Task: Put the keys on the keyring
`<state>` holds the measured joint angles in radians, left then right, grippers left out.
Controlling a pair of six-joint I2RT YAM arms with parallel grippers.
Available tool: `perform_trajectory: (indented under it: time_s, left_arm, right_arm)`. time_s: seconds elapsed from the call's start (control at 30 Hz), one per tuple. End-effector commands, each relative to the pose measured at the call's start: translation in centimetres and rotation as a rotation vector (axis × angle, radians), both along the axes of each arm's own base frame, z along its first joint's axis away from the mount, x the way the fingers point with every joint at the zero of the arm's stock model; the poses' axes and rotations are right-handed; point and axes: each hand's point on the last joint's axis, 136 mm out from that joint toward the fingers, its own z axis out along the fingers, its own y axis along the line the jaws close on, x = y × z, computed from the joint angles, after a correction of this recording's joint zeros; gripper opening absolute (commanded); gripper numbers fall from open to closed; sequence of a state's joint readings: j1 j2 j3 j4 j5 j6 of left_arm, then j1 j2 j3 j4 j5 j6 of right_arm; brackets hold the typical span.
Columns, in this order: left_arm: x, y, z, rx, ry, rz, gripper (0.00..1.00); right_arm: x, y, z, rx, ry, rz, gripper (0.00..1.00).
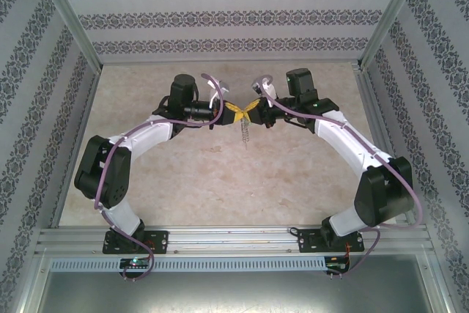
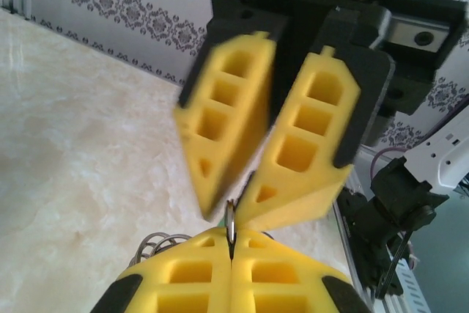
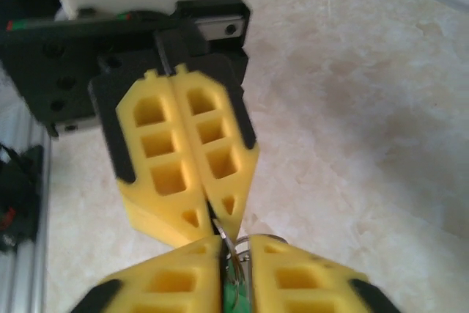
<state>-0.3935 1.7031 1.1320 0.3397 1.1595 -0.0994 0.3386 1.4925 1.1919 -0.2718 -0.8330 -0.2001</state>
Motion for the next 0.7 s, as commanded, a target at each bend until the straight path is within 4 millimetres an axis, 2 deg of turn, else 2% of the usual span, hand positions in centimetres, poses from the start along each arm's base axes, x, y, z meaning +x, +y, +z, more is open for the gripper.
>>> perform_trajectory:
  time_s: [0.0,0.13,0.23,0.47,0.67]
  left_arm:
    - [-0.3,-0.6,1.3,-0.061,-0.059,-0.012,0.00]
    - [-0.4,-0.5,1.5,-0.078,-0.063,0.001,0.00]
    - [-0.4,-0.4,1.6,-0.080,-0.062,0.005,0.00]
    - [-0.6,-0.5,2.0,-0.098,-0.058,-0.003,0.00]
    - [-0.8,-0.5,2.3,-0.104,-0.054,-0.013,0.00]
  right_arm:
    - [0.6,-1.3,3.3,0.113,-0.064,-0.070,0.34]
    - [0.9,-3.8,4.3,0.202,-0.079,-0.191,0.43]
    - [0.4,-4.5,4.0,0.247,-0.078,-0.239,0.47]
    - [-1.7,-3.4,1.6,0.292,-0.041,-0.180,0.54]
    - [-2.3,-2.4,0.2,0.306,-0.025,-0.111,0.55]
